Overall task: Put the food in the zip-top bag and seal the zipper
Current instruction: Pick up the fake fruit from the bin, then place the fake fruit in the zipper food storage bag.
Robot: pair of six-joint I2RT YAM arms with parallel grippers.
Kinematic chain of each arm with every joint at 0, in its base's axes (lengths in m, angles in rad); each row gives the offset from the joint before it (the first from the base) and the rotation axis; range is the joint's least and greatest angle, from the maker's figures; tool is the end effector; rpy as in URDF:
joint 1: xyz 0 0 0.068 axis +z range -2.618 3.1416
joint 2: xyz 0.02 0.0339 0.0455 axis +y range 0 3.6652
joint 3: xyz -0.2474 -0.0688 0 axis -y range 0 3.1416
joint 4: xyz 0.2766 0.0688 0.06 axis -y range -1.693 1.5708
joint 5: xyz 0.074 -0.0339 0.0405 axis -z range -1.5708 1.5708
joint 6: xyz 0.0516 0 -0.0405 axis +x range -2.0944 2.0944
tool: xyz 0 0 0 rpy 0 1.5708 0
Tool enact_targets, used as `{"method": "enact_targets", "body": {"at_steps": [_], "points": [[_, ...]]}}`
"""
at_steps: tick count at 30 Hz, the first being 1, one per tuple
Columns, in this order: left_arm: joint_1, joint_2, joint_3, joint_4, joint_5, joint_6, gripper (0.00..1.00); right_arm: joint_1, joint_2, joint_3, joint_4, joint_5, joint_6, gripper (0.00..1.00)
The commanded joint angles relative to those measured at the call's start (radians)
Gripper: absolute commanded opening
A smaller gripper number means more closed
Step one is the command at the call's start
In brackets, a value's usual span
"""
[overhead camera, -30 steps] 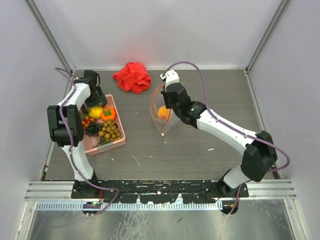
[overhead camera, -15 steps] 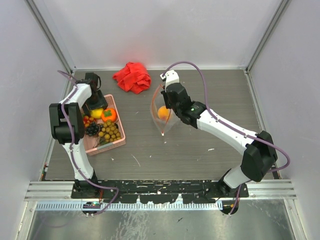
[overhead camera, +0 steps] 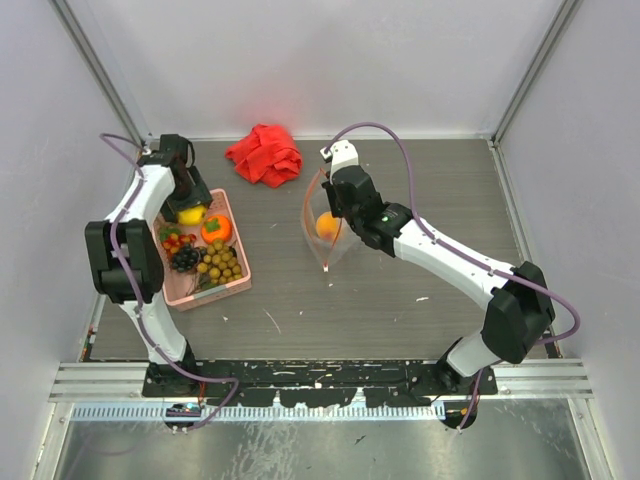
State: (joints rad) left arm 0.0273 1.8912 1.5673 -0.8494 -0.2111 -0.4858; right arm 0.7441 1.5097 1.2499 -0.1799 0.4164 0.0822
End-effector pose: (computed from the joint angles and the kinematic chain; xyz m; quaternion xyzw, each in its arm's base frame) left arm 0.4270 0.0225 0.2024 -0.2675 0.9377 0.0560 0.2147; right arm 0.3064 0.2537 0.2958 -0.1637 0.8172 0.0507 0.5503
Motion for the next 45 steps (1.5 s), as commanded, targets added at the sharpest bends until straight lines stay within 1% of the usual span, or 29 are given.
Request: {"method": "enact_targets", "body": {"at_steps": [1,4,7,11,14,17,22,28,33,37,45], "points": [[0.003,-0.114,0.005,-0.001,0.044,-0.022,0.57,-0.001,-0.022,0.021,0.039,-0.006,0.011,0.0],[0.001,-0.17,-0.027,0.017,0.079,-0.037,0.56,0.001,-0.019,0.029,0.035,-0.011,0.014,0.0],[0.0,-0.242,-0.077,0.064,0.157,-0.045,0.56,0.005,-0.014,0.036,0.03,-0.013,0.014,0.0],[-0.002,-0.343,-0.168,0.143,0.254,-0.071,0.48,0.013,-0.01,0.046,0.02,-0.018,0.014,0.0],[-0.014,-0.406,-0.221,0.199,0.314,-0.074,0.45,0.02,-0.008,0.055,0.009,-0.019,0.014,0.0],[-0.044,-0.455,-0.257,0.243,0.375,-0.069,0.44,0.024,-0.005,0.066,-0.007,-0.019,0.016,0.0],[-0.123,-0.535,-0.304,0.315,0.43,-0.072,0.45,0.038,0.002,0.086,-0.034,-0.016,0.015,0.0],[-0.263,-0.668,-0.377,0.43,0.45,-0.07,0.44,0.05,0.021,0.111,-0.054,-0.016,0.02,0.0],[-0.354,-0.73,-0.434,0.522,0.46,-0.068,0.45,0.059,0.037,0.135,-0.069,-0.019,0.026,0.0],[-0.433,-0.761,-0.479,0.594,0.446,-0.073,0.44,0.064,0.067,0.156,-0.089,-0.031,0.025,0.0],[-0.525,-0.772,-0.57,0.736,0.424,-0.12,0.44,0.067,0.113,0.176,-0.097,-0.035,0.027,0.0]]}}
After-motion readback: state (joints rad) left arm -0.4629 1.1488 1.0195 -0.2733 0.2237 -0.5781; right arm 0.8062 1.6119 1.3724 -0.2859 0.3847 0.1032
